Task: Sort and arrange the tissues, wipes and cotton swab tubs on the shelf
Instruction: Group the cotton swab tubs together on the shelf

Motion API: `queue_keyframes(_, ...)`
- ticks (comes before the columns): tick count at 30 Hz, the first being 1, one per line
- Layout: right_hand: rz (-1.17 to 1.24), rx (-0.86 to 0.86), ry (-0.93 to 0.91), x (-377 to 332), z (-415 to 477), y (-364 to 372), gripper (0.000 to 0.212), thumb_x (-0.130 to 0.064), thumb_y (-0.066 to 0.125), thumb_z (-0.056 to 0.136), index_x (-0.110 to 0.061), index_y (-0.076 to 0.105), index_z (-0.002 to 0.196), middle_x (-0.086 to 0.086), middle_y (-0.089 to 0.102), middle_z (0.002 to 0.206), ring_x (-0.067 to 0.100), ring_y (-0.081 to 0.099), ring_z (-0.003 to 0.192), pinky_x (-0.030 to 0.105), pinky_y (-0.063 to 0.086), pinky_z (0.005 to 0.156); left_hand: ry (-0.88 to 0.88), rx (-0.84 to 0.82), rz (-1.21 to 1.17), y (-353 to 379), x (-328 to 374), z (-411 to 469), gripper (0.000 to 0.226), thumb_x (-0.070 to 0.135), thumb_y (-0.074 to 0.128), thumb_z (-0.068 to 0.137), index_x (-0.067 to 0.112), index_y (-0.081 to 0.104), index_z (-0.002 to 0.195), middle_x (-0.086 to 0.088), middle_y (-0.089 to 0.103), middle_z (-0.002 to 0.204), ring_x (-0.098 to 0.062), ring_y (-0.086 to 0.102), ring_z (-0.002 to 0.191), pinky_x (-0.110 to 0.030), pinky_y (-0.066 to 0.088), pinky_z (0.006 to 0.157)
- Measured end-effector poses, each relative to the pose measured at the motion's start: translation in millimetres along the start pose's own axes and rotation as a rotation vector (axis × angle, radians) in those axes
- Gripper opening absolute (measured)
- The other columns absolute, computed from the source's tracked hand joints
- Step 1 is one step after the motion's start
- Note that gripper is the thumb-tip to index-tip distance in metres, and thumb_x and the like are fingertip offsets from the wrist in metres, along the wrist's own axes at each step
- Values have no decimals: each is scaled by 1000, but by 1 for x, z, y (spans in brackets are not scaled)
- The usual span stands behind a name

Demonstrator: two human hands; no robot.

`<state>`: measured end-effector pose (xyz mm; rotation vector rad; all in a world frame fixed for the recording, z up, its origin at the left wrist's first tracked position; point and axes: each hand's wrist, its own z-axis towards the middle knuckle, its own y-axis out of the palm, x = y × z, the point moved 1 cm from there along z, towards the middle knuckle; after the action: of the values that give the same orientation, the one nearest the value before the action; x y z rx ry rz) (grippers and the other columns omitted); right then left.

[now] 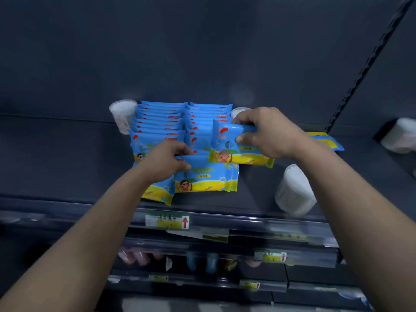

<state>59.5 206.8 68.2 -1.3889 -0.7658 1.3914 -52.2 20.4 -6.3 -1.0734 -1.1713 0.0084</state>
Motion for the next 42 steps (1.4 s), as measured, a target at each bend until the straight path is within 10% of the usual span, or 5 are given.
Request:
queue_keyframes(8, 13, -30, -19, 2, 7, 4, 23, -17, 64, 85, -16, 64, 108, 1, 58, 95, 16, 50, 85, 18, 30, 67, 1, 26, -27, -5, -4, 4, 15, 6, 66, 83, 14, 62, 96, 1, 61, 93, -15, 58, 87, -26, 46, 73)
queue_keyframes(20, 77, -34, -356, -60, 78, 30, 29, -20, 62, 86, -13, 61, 114, 7, 63, 112, 24, 55, 104, 22, 31, 75, -173, 482, 95, -92, -37, -45, 20, -5, 65, 78, 13, 60, 87, 0, 57, 73, 11, 49, 52, -3, 37, 54)
queue_keyframes(26, 135, -90, -434, -102, 103, 55, 24, -28, 59, 89, -21, 57, 112, -2, 55, 92, 18, 49, 83, 24, 31, 68, -339, 568, 23, -123, -80, -79, 15, -4, 62, 82, 11, 61, 86, 2, 56, 67, -2, 50, 54, -3, 37, 49)
queue_keyframes(36, 107, -89, -312, -155, 137, 80, 25, -28, 61, 87, -25, 60, 111, -3, 56, 91, 19, 53, 84, 28, 41, 74, -224, 475, 0, -188, -132, -48, 17, -2, 63, 81, 13, 63, 88, 3, 59, 72, 0, 54, 56, -4, 39, 53)
queue_keyframes(42, 27, -130, -61, -130, 121, 62, 39, -28, 70, 81, -25, 60, 119, 3, 60, 106, 21, 56, 101, 23, 39, 82, -47, 142, -7, -184, -115, 8, 15, 2, 70, 77, 15, 67, 85, -4, 66, 82, -12, 56, 74, -30, 47, 74)
